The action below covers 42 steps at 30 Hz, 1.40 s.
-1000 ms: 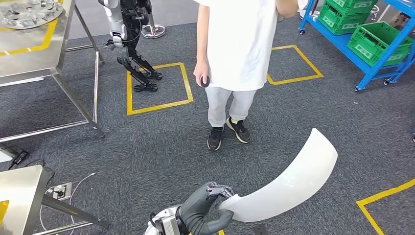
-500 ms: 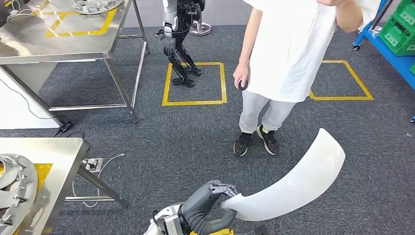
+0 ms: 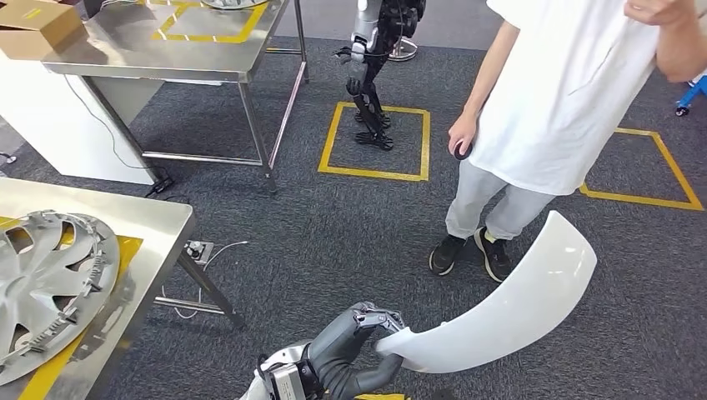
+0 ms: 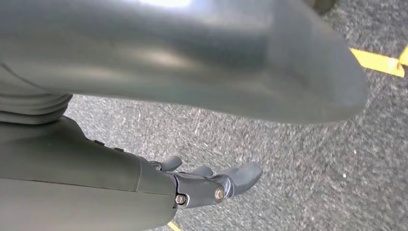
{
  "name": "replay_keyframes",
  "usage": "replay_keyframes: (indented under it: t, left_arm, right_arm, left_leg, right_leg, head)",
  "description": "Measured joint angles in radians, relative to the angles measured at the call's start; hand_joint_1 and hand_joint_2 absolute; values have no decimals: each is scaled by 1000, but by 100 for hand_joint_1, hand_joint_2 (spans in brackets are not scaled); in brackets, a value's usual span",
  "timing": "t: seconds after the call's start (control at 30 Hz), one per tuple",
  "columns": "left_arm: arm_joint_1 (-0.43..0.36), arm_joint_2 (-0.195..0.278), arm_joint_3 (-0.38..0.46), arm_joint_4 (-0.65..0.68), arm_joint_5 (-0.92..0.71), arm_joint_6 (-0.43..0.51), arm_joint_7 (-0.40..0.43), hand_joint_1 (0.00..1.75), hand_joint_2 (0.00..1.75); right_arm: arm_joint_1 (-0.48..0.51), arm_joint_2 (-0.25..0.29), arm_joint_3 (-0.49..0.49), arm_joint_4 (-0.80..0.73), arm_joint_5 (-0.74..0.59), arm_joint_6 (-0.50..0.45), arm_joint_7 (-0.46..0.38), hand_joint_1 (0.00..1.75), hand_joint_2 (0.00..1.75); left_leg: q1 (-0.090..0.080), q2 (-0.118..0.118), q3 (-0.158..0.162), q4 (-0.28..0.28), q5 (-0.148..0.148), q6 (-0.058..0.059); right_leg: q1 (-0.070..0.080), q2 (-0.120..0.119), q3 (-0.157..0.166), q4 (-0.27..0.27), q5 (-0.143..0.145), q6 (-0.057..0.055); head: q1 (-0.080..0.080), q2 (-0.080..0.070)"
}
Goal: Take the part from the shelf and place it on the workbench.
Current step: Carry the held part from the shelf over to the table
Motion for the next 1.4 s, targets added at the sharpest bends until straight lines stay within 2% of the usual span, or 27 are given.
replay_keyframes:
  t: [0.07, 0.13, 0.2, 0.23, 0.27, 0.3, 0.37, 0.43, 0.5, 0.57, 0.6, 0.67, 0.7, 0.73, 0.77, 0.8, 0.83, 0.9, 0.97, 1.03, 1.1, 1.17, 1.23, 1.27, 1.3, 1.33, 1.4]
  left_arm:
    - [-1, -2, 0, -6, 0, -2, 0, 175, 175]
    - [-5, -6, 0, -10, 1, -4, 1, 175, 175]
    - [-6, -8, 0, -12, 1, -6, 1, 175, 175]
    - [-6, -8, 0, -12, 1, -7, 2, 175, 175]
    - [-5, -8, 0, -12, 1, -8, 2, 175, 175]
    - [-5, -8, 0, -12, 1, -8, 2, 175, 175]
    - [-6, -8, 0, -14, 1, -8, 2, 175, 175]
    - [-6, -8, 0, -16, 1, -8, 2, 175, 175]
    - [-7, -7, 0, -18, 1, -8, 2, 175, 175]
    - [-7, -7, 0, -21, 1, -9, 3, 175, 175]
    - [-8, -7, 0, -22, 1, -9, 3, 175, 175]
    - [-8, -7, 0, -23, 2, -9, 3, 175, 175]
    - [-8, -7, 0, -24, 2, -9, 3, 175, 175]
    - [-7, -7, 0, -24, 2, -9, 3, 175, 175]
    - [-7, -7, 0, -23, 3, -9, 3, 175, 175]
    - [-7, -6, 0, -24, 3, -9, 4, 175, 175]
    - [-7, -6, 0, -24, 3, -9, 4, 175, 175]
    - [-7, -7, 0, -27, 3, -9, 4, 175, 175]
    - [-7, -7, 0, -30, 3, -9, 4, 175, 175]
    - [-6, -7, 0, -32, 3, -9, 4, 175, 175]
    - [-6, -8, -1, -36, 4, -9, 5, 175, 175]
    - [-7, -9, -1, -37, 6, -9, 5, 175, 175]
    - [-7, -9, -1, -36, 7, -9, 5, 175, 175]
    - [-7, -9, -1, -35, 7, -9, 6, 175, 175]
    - [-7, -8, -1, -34, 7, -9, 6, 175, 175]
    - [-7, -8, -2, -34, 7, -9, 6, 175, 175]
    - [-7, -8, -2, -33, 8, -9, 6, 175, 175]
  right_arm:
    - [0, 0, 0, 0, 0, 0, 2, 0, 0]
    - [5, 0, 0, 1, -2, 0, 5, 0, 0]
    - [13, -1, 0, 2, -7, 0, 10, 0, 0]
    - [18, -1, 0, 3, -10, 0, 12, 0, 0]
    - [20, -2, 0, 3, -12, 0, 14, 0, 0]
    - [21, -2, 0, 3, -13, 0, 16, 0, 0]
    - [21, -3, -1, 4, -15, 2, 20, 0, 0]
    - [20, -4, -2, 5, -17, 3, 22, 0, 0]
    - [19, -4, -3, 6, -18, 3, 23, 0, 0]
    - [18, -4, -4, 6, -18, 4, 23, 0, 0]
    - [18, -4, -4, 6, -16, 4, 23, 0, 0]
    - [22, -4, -4, 6, -13, 6, 26, 0, 0]
    - [24, -5, -4, 6, -12, 7, 27, 0, 0]
    - [25, -5, -4, 6, -11, 9, 28, 0, 0]
    - [25, -6, -4, 6, -10, 11, 28, 0, 0]
    - [24, -6, -4, 6, -10, 14, 28, 0, 0]
    - [23, -6, -4, 6, -9, 15, 28, 0, 0]
    - [23, -6, -4, 6, -9, 15, 28, 0, 0]
    - [22, -6, -4, 6, -9, 15, 29, 0, 0]
    - [21, -5, -4, 6, -8, 15, 31, 0, 0]
    - [19, -4, -4, 6, -7, 15, 33, 0, 0]
    - [20, -5, -4, 7, -6, 15, 36, 0, 0]
    - [23, -5, -4, 8, -6, 15, 39, 0, 0]
    - [25, -5, -4, 9, -6, 15, 40, 0, 0]
    - [27, -5, -4, 9, -6, 15, 40, 0, 0]
    - [27, -5, -4, 9, -5, 15, 40, 0, 0]
    - [27, -5, -4, 9, -4, 15, 40, 0, 0]
  left_leg:
    - [5, -23, 2, -9, 9, 12]
    - [11, -46, 3, -15, 16, 20]
    - [12, -73, 0, -13, 19, 23]
    - [12, -88, -1, -11, 19, 23]
    - [13, -103, -2, -9, 19, 22]
    - [14, -117, -2, -6, 18, 20]
    - [16, -143, -5, 2, 15, 10]
    - [15, -160, -11, 6, 14, -3]
    - [16, -173, -17, 2, 17, -17]
    - [16, -146, -28, 19, 5, -26]
    - [15, -119, -45, 56, -17, -28]
    - [15, -69, -103, 182, -87, -32]
    - [15, -61, -133, 248, -115, -34]
    - [16, -58, -151, 288, -127, -34]
    - [16, -55, -151, 292, -120, -34]
    - [16, -51, -129, 256, -96, -33]
    - [15, -37, -90, 186, -62, -30]
    - [10, 2, -19, 52, -18, -21]
    - [5, 15, 2, 6, -10, -11]
    - [5, -7, 1, 1, -4, 0]
    - [11, -30, 5, -7, 4, 12]
    - [15, -52, 7, -10, 9, 20]
    - [15, -78, 4, -8, 11, 22]
    - [15, -93, 4, -7, 11, 22]
    - [16, -108, 4, -5, 11, 21]
    - [17, -123, 4, -2, 10, 19]
    - [17, -148, 1, 4, 8, 11]
  right_leg:
    - [-5, 40, -6, 24, -19, 13]
    - [-8, 107, -47, 121, -76, 23]
    - [-9, 130, -111, 248, -127, 27]
    - [-10, 132, -130, 279, -129, 28]
    - [-11, 134, -130, 271, -111, 28]
    - [-13, 139, -110, 222, -77, 29]
    - [-18, 171, -45, 81, -12, 30]
    - [-17, 194, -14, 8, 8, 24]
    - [-15, 182, -14, 4, 9, 9]
    - [-16, 163, -13, -2, 14, -7]
    - [-17, 151, -13, -5, 16, -15]
    - [-13, 126, -14, -5, 15, -23]
    - [-11, 112, -14, -5, 14, -24]
    - [-10, 97, -14, -5, 14, -25]
    - [-9, 83, -14, -5, 13, -25]
    - [-8, 71, -13, -4, 12, -25]
    - [-8, 59, -11, -4, 10, -23]
    - [-5, 40, -5, -2, 5, -16]
    - [-3, 24, -1, -1, 2, -4]
    - [-5, 12, 4, -2, 0, 9]
    - [-10, 47, -6, 30, -26, 22]
    - [-13, 106, -54, 139, -87, 31]
    - [-14, 129, -115, 257, -130, 35]
    - [-14, 131, -128, 276, -124, 35]
    - [-15, 134, -122, 254, -99, 35]
    - [-17, 141, -98, 196, -61, 34]
    - [-20, 181, -39, 59, -2, 31]
  head:
    - [2, 0]
    - [9, 0]
    - [14, 0]
    - [15, 0]
    - [16, 0]
    - [16, 0]
    - [19, 0]
    - [20, 0]
    - [19, 0]
    - [14, 0]
    - [10, 0]
    - [1, 0]
    - [0, 0]
    - [-1, 0]
    - [-1, 0]
    - [-2, 0]
    - [-2, 0]
    - [-2, 0]
    - [-1, 0]
    - [0, 0]
    - [2, 0]
    - [11, 0]
    - [16, 0]
    - [17, 0]
    - [18, 0]
    - [19, 0]
    - [21, 0]
